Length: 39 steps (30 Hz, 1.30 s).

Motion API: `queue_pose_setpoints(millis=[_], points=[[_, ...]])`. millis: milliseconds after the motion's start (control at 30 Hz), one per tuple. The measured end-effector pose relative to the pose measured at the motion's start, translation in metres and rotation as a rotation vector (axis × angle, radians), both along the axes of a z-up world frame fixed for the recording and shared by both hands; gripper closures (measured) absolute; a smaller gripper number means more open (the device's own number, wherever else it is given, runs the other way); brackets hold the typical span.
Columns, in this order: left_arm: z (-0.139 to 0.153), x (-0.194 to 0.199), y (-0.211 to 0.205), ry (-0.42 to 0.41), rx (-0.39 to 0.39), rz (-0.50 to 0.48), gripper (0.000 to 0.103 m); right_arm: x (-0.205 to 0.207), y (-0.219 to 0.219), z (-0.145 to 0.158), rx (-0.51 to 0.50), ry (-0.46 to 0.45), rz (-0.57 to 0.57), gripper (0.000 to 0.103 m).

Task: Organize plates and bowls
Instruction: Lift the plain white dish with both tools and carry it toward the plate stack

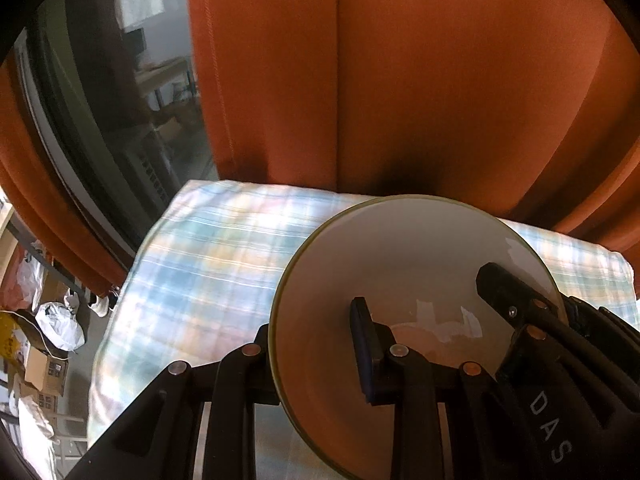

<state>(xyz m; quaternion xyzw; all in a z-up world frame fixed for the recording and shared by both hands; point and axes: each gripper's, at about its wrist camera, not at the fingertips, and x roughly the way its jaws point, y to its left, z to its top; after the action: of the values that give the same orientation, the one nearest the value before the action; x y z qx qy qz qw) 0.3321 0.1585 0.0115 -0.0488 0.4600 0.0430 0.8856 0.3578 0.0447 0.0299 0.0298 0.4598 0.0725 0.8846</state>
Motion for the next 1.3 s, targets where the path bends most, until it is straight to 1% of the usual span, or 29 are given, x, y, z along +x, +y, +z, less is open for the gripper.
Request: queue_pose_setpoints(millis=[167, 300, 533, 667, 900, 1000, 1133, 1300], points=[[0.018, -0.03, 0.008, -0.028, -0.005, -0.007, 0.078, -0.027, 0.01, 0.021, 0.001, -0.021, -0.007, 0.083], [0.03, -0.062, 0.012, -0.053, -0.01, -0.032, 0.078, -0.06, 0.016, 0.038, -0.006, -0.045, -0.025, 0.083], [0.035, -0.104, 0.005, -0.067, -0.022, -0.094, 0.078, -0.115, 0.012, 0.049, -0.018, -0.061, -0.079, 0.083], [0.034, -0.117, -0.001, -0.062, -0.028, -0.117, 0.077, -0.141, 0.004, 0.052, -0.025, -0.055, -0.106, 0.083], [0.034, -0.145, -0.028, -0.077, -0.009, -0.137, 0.077, -0.176, -0.022, 0.053, -0.016, -0.062, -0.123, 0.083], [0.034, -0.154, -0.043, -0.077, -0.018, -0.129, 0.077, -0.186, -0.036, 0.054, -0.022, -0.077, -0.118, 0.083], [0.035, -0.164, -0.062, -0.067, -0.02, -0.125, 0.077, -0.196, -0.057, 0.055, -0.032, -0.067, -0.098, 0.083], [0.032, -0.171, -0.089, -0.062, -0.011, -0.105, 0.077, -0.206, -0.086, 0.053, -0.022, -0.063, -0.072, 0.083]])
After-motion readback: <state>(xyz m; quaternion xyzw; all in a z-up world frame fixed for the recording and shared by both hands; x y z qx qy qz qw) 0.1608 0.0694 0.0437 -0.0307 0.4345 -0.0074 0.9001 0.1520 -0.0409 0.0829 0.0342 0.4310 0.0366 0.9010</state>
